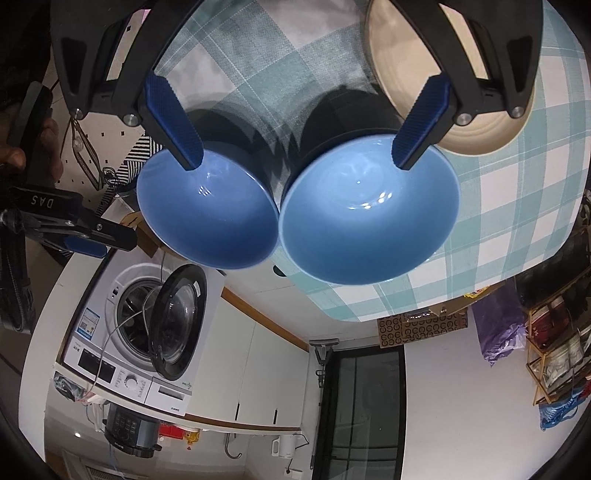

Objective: Organize plates and bowls
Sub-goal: 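Move both grippers to opposite rims of the remaining blue bowl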

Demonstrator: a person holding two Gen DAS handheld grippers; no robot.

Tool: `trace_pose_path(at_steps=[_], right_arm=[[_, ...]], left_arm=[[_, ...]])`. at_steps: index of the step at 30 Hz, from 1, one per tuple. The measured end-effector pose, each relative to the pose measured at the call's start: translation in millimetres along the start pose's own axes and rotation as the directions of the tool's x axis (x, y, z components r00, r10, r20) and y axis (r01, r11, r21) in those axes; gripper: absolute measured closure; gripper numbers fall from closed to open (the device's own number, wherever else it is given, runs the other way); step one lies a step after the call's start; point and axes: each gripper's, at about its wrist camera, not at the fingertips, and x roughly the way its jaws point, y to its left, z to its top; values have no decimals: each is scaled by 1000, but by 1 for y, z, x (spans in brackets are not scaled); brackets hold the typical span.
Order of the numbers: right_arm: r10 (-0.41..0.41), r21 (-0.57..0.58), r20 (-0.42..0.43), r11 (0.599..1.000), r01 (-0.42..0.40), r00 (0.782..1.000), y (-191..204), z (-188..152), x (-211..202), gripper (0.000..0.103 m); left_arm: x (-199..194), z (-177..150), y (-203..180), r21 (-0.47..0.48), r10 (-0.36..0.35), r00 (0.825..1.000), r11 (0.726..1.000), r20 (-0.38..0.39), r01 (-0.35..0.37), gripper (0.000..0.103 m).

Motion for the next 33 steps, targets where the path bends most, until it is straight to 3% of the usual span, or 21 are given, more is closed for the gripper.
trace_pose_path(at_steps=[9, 15, 17, 19, 23, 28, 33], right_arm=[[-18, 71, -32, 997, 20, 999, -21, -12, 17, 1], [-18, 83, -56, 996, 23, 998, -25, -19, 29, 1], [-14, 88, -63, 996, 20, 998, -26, -21, 33, 1], [-16, 92, -69, 996, 22, 998, -27, -23, 35, 1], [-11, 98, -76, 995, 18, 997, -28, -26, 38, 1], [-4, 100, -90, 995, 12, 996, -29, -29, 45, 1], [8, 114, -101, 993, 3, 995, -31, -32, 51, 1]], left_arm=[[9, -2, -8, -7, -21, 1000, 1000, -23, 21, 2], [13, -4, -19, 11, -57, 998, 998, -37, 57, 9], [14, -5, -22, 20, -73, 996, 997, -42, 74, 21], [17, -6, -27, 28, -89, 994, 996, -60, 90, 23], [24, -6, -31, 16, -135, 988, 990, -79, 137, 36], [35, -7, -31, -8, -159, 982, 987, -102, 159, 44], [43, -8, -32, -29, -171, 979, 985, -114, 168, 45]])
